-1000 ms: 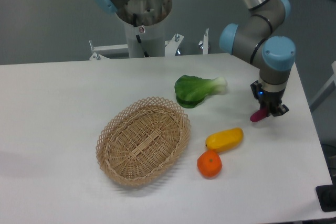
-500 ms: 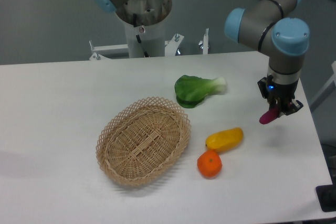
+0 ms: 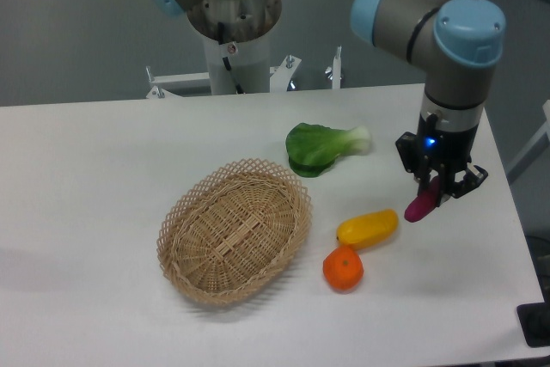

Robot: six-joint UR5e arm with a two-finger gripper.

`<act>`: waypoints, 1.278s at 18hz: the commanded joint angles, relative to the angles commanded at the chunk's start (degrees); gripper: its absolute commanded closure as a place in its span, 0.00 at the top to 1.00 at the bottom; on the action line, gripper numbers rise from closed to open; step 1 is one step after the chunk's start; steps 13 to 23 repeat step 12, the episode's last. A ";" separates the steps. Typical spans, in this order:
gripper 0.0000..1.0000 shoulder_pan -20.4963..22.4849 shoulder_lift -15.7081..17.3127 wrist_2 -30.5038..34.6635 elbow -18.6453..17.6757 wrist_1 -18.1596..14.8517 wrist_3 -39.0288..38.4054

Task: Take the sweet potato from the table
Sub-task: 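Lift the held sweet potato up off the table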

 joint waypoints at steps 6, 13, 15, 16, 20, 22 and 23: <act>0.28 -1.94 0.09 -0.18 0.00 0.00 -3.61; 0.28 -1.94 0.62 -0.70 0.09 0.00 -3.79; 0.28 -1.94 0.62 -0.70 0.09 0.00 -3.79; 0.28 -1.94 0.62 -0.70 0.09 0.00 -3.79; 0.28 -1.94 0.62 -0.70 0.09 0.00 -3.79; 0.28 -1.94 0.62 -0.70 0.09 0.00 -3.79; 0.28 -1.94 0.62 -0.70 0.09 0.00 -3.79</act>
